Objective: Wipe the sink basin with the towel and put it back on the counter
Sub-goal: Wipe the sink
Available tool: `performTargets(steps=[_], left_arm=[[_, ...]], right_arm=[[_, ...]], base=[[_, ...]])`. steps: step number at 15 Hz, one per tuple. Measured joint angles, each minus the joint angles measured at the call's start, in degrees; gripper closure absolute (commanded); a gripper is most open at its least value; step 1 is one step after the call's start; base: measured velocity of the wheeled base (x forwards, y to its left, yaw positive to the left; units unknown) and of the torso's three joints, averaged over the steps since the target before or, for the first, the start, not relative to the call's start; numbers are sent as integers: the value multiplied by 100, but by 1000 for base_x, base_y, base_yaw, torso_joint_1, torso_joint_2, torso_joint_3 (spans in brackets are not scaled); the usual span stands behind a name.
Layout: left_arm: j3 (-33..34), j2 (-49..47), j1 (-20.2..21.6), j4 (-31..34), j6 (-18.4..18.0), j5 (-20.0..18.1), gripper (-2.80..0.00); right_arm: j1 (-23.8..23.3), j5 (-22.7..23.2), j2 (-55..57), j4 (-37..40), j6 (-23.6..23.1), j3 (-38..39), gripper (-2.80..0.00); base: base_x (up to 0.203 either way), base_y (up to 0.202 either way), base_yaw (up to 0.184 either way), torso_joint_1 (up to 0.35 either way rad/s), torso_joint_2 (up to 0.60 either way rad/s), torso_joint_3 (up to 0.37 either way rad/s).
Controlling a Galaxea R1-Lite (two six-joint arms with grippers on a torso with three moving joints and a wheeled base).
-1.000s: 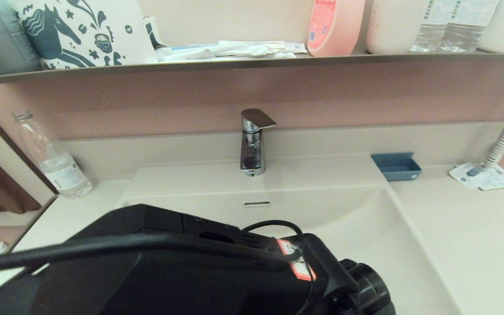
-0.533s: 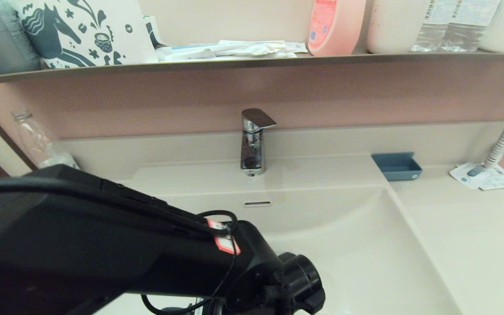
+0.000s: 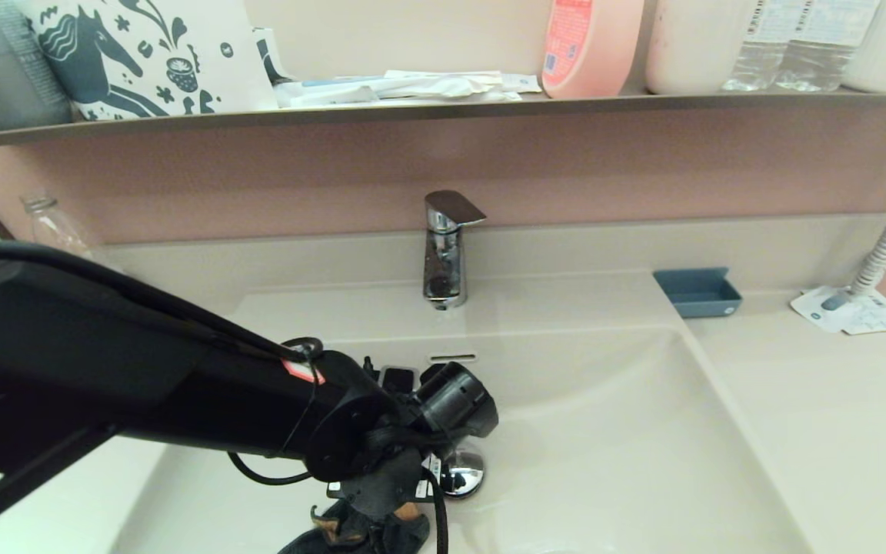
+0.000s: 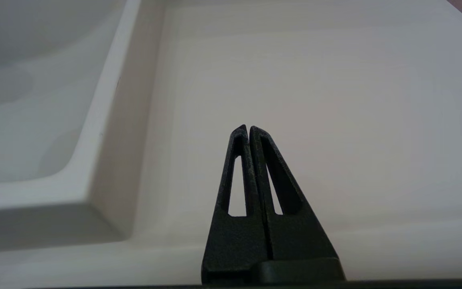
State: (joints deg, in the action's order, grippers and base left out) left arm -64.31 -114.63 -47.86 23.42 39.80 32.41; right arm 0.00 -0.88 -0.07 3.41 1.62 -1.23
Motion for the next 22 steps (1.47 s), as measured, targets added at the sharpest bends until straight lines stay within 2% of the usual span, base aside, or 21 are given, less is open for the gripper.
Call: performTargets(steps=[2, 4, 8, 15, 20, 22], left_arm=[[249, -11, 143, -907, -493, 50, 0], [323, -111, 168, -1693, -766, 209, 0], [17, -340, -55, -2101, -762, 473, 0], [-423, -414, -941, -1966, -520, 830, 0], [-602, 187, -1169, -865, 1, 875, 0], [-611, 634, -1193, -459, 83, 871, 0]], right_arm=[[0, 0, 0, 0, 2, 0, 0], [0, 0, 0, 0, 0, 0, 0], [0, 0, 0, 0, 0, 0, 0], [0, 0, 0, 0, 0, 0, 0], [0, 0, 0, 0, 0, 0, 0], [0, 0, 0, 0, 0, 0, 0]], base=[[0, 0, 0, 0, 0, 0], [0, 0, 0, 0, 0, 0], [0, 0, 0, 0, 0, 0], [0, 0, 0, 0, 0, 0], [0, 0, 0, 0, 0, 0], [0, 0, 0, 0, 0, 0]])
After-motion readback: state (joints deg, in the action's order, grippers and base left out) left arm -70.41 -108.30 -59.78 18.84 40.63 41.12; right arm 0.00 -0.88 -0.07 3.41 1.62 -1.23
